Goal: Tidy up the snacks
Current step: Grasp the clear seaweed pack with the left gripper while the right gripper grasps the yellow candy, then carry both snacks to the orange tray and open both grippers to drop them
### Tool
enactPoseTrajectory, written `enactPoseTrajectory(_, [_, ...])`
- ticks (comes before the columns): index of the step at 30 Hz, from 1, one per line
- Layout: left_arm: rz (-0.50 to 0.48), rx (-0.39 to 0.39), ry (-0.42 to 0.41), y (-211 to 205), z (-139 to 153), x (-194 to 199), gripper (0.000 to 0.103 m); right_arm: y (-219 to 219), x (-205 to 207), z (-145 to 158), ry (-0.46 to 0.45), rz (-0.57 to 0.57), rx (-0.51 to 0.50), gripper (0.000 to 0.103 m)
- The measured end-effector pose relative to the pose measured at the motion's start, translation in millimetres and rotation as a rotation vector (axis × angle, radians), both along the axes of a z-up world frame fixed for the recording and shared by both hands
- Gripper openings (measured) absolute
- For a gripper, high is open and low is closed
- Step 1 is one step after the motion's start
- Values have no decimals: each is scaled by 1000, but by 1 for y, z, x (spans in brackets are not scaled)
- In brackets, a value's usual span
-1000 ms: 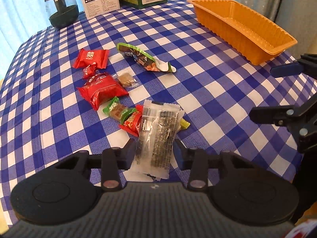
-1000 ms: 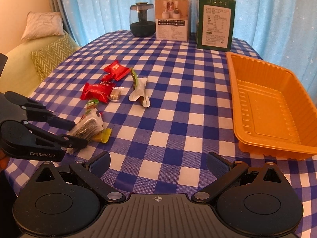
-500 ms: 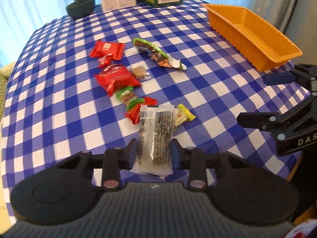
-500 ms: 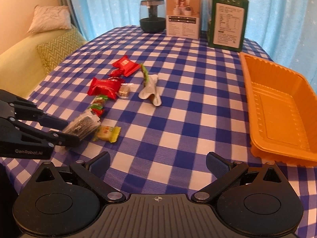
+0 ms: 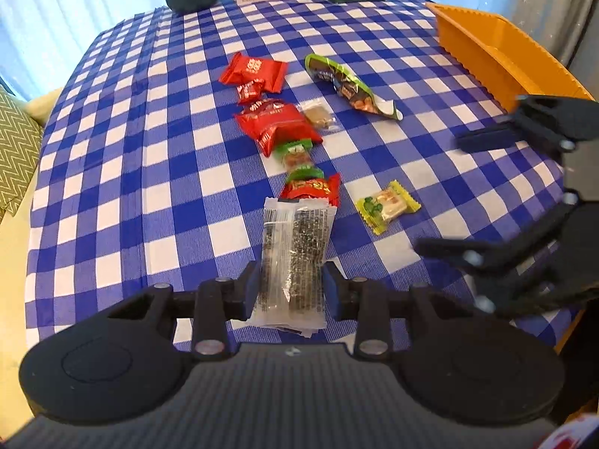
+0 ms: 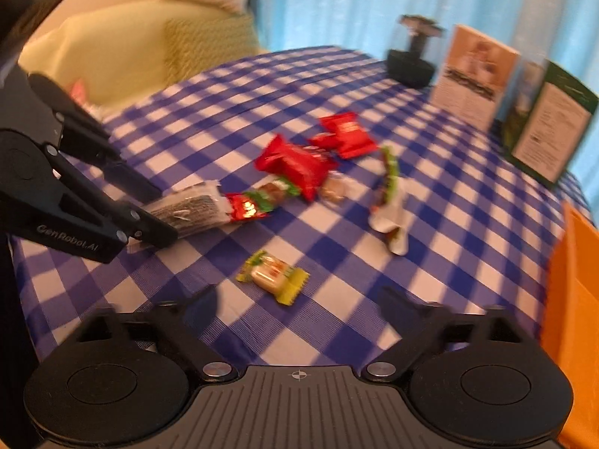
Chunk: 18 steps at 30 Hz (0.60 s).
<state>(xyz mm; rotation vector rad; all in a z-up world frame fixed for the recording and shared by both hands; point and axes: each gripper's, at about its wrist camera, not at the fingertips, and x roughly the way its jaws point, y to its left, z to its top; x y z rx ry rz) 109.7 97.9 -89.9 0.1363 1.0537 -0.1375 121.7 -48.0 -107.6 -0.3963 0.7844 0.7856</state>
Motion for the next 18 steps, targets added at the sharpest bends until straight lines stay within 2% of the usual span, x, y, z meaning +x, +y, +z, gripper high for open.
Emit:
enactPoseTrajectory(5, [1, -7, 5, -3, -2, -2, 33, 15, 10, -14, -27, 117, -46, 67])
enactPoseTrajectory(7, [1, -21, 9, -3, -1, -1, 34, 18, 13, -18, -30, 155, -56, 59])
enactPoseTrajectory(8, [2, -27, 10, -3, -1, -1, 34, 18, 15, -18, -30, 165, -53, 59])
enactPoseTrajectory(11, [11, -33, 6, -3, -1, 0, 37, 19, 21, -21, -10, 190, -43, 53])
enactPoseTrajectory(13, [18, -42, -5, -3, -1, -1, 45, 19, 22, -21, 13, 201, -35, 42])
enactPoseTrajectory(18, [30, -48, -19, -3, -3, 1, 46, 14, 18, -19, 41, 159, -26, 34])
